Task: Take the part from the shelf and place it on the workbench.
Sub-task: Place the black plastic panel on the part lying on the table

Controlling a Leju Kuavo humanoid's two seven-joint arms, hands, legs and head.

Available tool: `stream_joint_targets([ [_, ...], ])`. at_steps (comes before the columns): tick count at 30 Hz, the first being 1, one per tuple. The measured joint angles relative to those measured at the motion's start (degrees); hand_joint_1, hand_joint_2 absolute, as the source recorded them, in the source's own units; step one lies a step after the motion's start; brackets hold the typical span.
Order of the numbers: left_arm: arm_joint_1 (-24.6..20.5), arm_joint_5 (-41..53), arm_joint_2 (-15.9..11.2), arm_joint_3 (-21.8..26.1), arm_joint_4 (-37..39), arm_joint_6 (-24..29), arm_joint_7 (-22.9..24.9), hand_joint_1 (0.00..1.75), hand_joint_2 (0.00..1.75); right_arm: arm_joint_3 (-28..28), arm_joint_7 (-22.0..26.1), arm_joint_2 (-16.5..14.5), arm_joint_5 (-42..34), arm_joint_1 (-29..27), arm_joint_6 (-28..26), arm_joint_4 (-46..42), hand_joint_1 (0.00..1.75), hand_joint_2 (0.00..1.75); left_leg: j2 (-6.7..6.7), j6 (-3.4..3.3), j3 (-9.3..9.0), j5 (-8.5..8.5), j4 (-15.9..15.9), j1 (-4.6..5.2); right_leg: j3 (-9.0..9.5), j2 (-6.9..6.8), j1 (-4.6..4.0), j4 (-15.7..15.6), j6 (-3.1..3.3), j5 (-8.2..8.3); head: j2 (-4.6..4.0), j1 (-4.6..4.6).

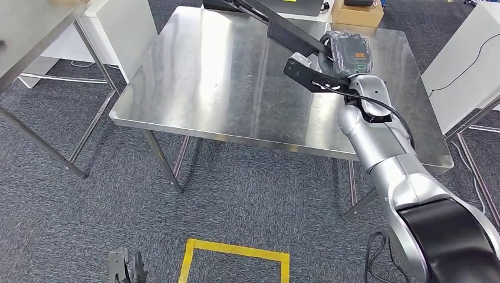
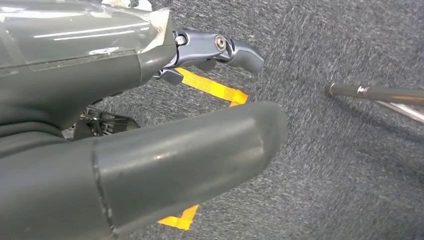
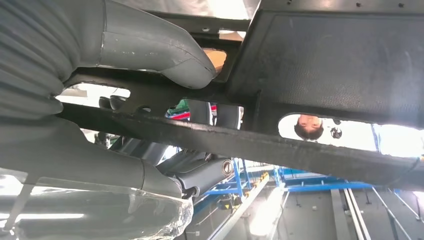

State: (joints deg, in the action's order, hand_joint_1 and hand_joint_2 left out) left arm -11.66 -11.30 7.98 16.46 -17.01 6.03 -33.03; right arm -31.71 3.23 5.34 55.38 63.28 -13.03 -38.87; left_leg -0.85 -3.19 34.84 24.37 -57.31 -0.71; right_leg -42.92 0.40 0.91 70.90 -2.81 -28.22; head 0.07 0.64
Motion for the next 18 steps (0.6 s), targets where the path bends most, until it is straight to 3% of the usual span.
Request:
stream_joint_targets([
  [1, 0.02, 0.0, -0.02, 0.0, 0.01, -0.08, 0.0, 0.0, 0.0, -0.01, 0.07, 0.08, -0.02, -0.08, -0.15, 0.14, 1.75, 1.75, -0.07, 0.18, -0.57, 0.46, 0.0, 0.02, 1.56, -0.07, -0.02, -4.48, -0.35, 2.6, 0.0, -0.03],
  [3, 0.03, 0.0, -0.08, 0.0, 0.06, -0.31, -0.01, 0.0, 0.0, -0.1, 0.13, 0.09, 0.1, -0.24, -0.95, 0.36, 1.75, 1.75, -0.12, 0.72, -1.38, 1.44, -0.19, 0.34, 4.75, -0.27, -0.25, -12.15, -0.25, 6.17, 0.0, -0.04],
  [4, 0.08, -0.01, -0.13, 0.01, 0.09, -0.41, -0.03, 0.0, 0.0, -0.15, -0.03, 0.0, 0.27, -0.5, -1.52, 0.42, 1.75, 1.75, -0.12, 1.03, -1.6, 1.81, -0.2, 0.45, 5.59, -0.35, -0.41, -13.92, 0.1, 6.77, 0.0, 0.01],
  [8, 0.35, -0.02, -0.47, 0.01, 0.16, -0.58, -0.2, 0.0, 0.0, -0.36, -2.02, -0.42, 2.05, -2.55, -3.17, 0.41, 1.75, 1.75, 0.13, 2.22, -1.67, 3.25, -1.0, 0.25, 6.62, -0.22, -0.31, -14.51, 1.61, 6.11, 0.01, 0.23],
  [10, 0.45, 0.19, -0.72, 0.0, 0.21, -0.66, -0.17, 0.0, 0.0, -0.38, -3.03, -0.57, 3.64, -3.86, -3.57, 0.21, 1.75, 1.75, 0.4, 2.85, 0.88, 5.53, -6.11, 0.08, 7.4, -0.17, -0.02, -14.64, 2.39, 5.66, 0.01, 0.68],
  [12, 0.59, 0.57, -0.84, -0.02, 0.31, -0.78, 0.04, 0.0, 0.0, -0.23, -3.86, -0.64, 5.77, -5.82, -3.77, -0.1, 1.75, 1.75, 0.58, 3.3, 5.67, 7.88, -13.89, -0.05, 8.06, -0.14, -0.1, -14.63, 2.91, 5.05, 0.02, 1.02],
  [13, 0.68, 0.78, -0.88, -0.03, 0.37, -0.85, 0.2, 0.0, 0.0, -0.1, -4.23, -0.64, 6.89, -6.95, -3.78, -0.23, 1.75, 1.75, 0.63, 3.38, 7.63, 7.93, -16.2, -0.07, 8.42, -0.11, -0.16, -14.63, 2.99, 4.72, 0.02, 1.05],
  [14, 0.75, 0.92, -0.91, -0.04, 0.42, -0.93, 0.34, 0.0, 0.0, 0.04, -4.56, -0.62, 7.95, -7.99, -3.77, -0.27, 1.75, 1.75, 0.66, 3.35, 8.55, 6.79, -16.33, -0.07, 8.84, -0.06, -0.2, -14.62, 2.94, 4.37, 0.01, 1.07],
  [15, 0.79, 1.03, -0.95, -0.05, 0.44, -0.99, 0.45, 0.0, 0.0, 0.16, -4.87, -0.62, 8.95, -8.82, -3.76, -0.28, 1.75, 1.75, 0.67, 3.21, 8.16, 4.51, -14.01, -0.07, 9.33, 0.01, -0.22, -14.61, 2.84, 4.01, 0.0, 1.1],
  [17, 0.78, 1.15, -1.13, -0.06, 0.47, -1.14, 0.6, 0.0, 0.0, 0.31, -5.56, -0.66, 11.09, -9.71, -3.73, -0.25, 1.75, 1.75, 0.66, 2.64, 4.99, -0.56, -5.87, 0.06, 10.31, 0.21, -0.35, -14.62, 2.51, 3.24, 0.0, 1.13],
  [18, 0.74, 1.2, -1.23, -0.07, 0.48, -1.21, 0.64, 0.0, 0.0, 0.34, -6.02, -0.69, 12.42, -9.82, -3.67, -0.19, 1.75, 1.75, 0.64, 2.3, 3.39, -1.9, -2.55, 0.19, 10.6, 0.32, -0.47, -14.59, 2.29, 2.92, 0.0, 1.15],
])
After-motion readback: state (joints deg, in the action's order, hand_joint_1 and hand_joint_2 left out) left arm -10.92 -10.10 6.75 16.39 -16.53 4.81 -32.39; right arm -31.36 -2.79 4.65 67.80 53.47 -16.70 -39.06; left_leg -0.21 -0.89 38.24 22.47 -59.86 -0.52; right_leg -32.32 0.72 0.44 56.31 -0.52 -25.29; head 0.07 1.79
